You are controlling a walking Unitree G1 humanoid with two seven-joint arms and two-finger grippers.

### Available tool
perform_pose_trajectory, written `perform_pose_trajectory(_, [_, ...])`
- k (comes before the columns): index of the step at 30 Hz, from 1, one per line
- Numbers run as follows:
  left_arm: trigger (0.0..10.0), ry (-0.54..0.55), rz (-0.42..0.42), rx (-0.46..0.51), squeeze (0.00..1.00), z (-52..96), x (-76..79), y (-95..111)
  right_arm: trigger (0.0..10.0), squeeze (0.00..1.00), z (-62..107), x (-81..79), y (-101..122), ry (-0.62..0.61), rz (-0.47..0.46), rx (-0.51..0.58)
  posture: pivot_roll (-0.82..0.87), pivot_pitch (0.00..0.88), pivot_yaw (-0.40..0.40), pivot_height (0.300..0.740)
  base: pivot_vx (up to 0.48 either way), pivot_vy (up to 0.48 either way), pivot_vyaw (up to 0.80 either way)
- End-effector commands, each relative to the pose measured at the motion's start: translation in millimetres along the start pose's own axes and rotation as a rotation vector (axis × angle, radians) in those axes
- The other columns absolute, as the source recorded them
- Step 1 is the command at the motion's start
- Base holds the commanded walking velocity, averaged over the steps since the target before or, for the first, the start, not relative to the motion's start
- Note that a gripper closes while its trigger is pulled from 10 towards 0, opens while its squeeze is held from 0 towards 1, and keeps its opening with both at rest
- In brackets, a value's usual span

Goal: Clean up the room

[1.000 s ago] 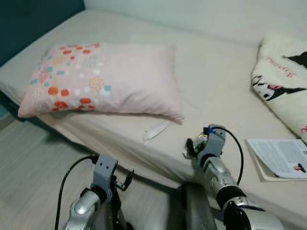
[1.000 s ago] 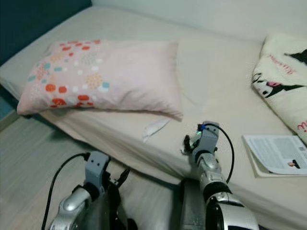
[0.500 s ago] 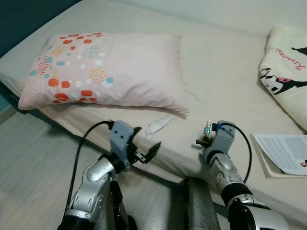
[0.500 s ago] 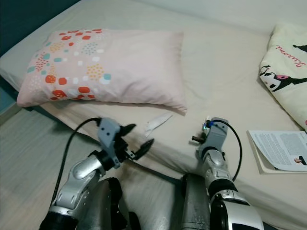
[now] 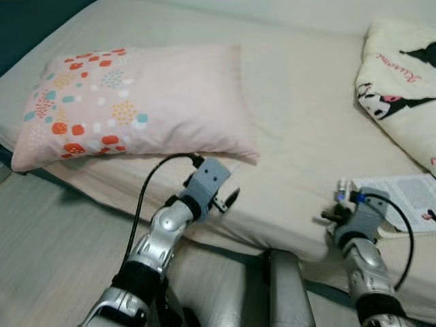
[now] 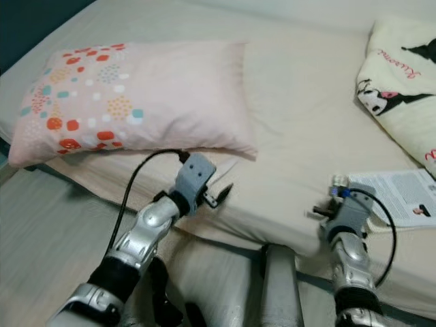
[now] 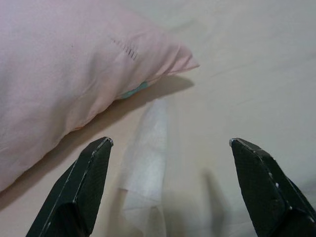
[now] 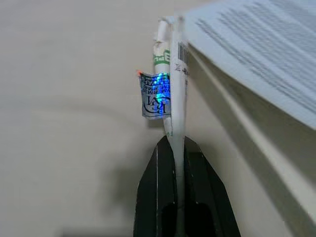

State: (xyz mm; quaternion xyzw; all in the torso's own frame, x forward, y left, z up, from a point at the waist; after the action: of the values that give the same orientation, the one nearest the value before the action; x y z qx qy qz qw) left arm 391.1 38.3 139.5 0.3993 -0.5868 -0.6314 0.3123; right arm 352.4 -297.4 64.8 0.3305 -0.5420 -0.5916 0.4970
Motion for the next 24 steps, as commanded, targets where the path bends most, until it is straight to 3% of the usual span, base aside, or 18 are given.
perform_pose_trajectory(1, [10.0, 0.013, -0.018, -0.046, 0.00, 1.8, -1.3, -11, 0.0, 0.00, 8.1, 10.6, -25, -0.044, -0.030, -0.088, -0.08, 0.384, 0.040, 0.517, 0.000, 0.000, -0.76])
perform_pose_trajectory(4, [10.0, 0.053, -0.022, -0.093, 0.00, 0.4, -8.5, -20, 0.0, 0.00, 10.1, 8.3, -22, -0.037, -0.040, -0.071, -0.09, 0.389, 0.044, 0.517, 0.000, 0.000, -0.66])
perform_pose_trajectory(5, [10.0, 0.074, -0.001, -0.170, 0.00, 2.4, -13.1, -39, 0.0, 0.00, 11.6, 1.9, -18, -0.024, -0.046, -0.054, -0.08, 0.394, 0.046, 0.517, 0.000, 0.000, 0.00])
perform_pose_trajectory(7, [10.0, 0.074, -0.001, -0.170, 0.00, 2.4, -13.1, -39, 0.0, 0.00, 11.6, 1.9, -18, -0.024, -0.046, -0.054, -0.08, 0.394, 0.046, 0.517, 0.000, 0.000, 0.00])
perform_pose_trajectory(9, [10.0, 0.066, 0.092, -0.271, 0.00, 8.7, -9.0, -67, 0.0, 0.00, 14.7, -10.3, -11, -0.001, -0.058, -0.028, -0.09, 0.406, 0.050, 0.517, 0.000, 0.000, 0.00])
perform_pose_trajectory(11, [10.0, 0.068, 0.088, -0.305, 0.00, 11.1, -6.2, -78, 0.0, 0.00, 17.5, -15.5, -7, 0.010, -0.066, -0.021, -0.10, 0.410, 0.051, 0.517, 0.000, 0.000, 0.00])
perform_pose_trajectory(20, [10.0, 0.163, 0.057, -0.339, 0.00, 7.8, -16.6, -81, 0.0, 0.00, 25.1, -19.9, 0, 0.021, -0.081, -0.006, -0.11, 0.426, 0.058, 0.517, 0.000, 0.000, 0.00])
perform_pose_trajectory(24, [10.0, 0.175, 0.096, -0.284, 0.00, -1.4, -14.8, -67, 0.0, 0.00, 28.1, -19.5, 4, 0.023, -0.084, 0.003, -0.12, 0.440, 0.062, 0.517, 0.000, 0.000, 0.00])
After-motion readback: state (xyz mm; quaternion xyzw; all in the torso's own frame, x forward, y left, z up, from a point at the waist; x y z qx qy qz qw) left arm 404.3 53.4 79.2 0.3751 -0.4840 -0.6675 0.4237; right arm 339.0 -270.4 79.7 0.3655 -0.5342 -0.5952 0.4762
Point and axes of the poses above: a point about 5 cm out from each wrist's last joint towards the gripper, its own z axis pointing back from the gripper into the wrist, its own y axis along the axis of the wrist's last joint, x = y × z, the point moved 5 cm from there along -z, pointing out of the wrist towards the gripper, and after that the axes turned 13 degrees about z, right-handed, at the moved point
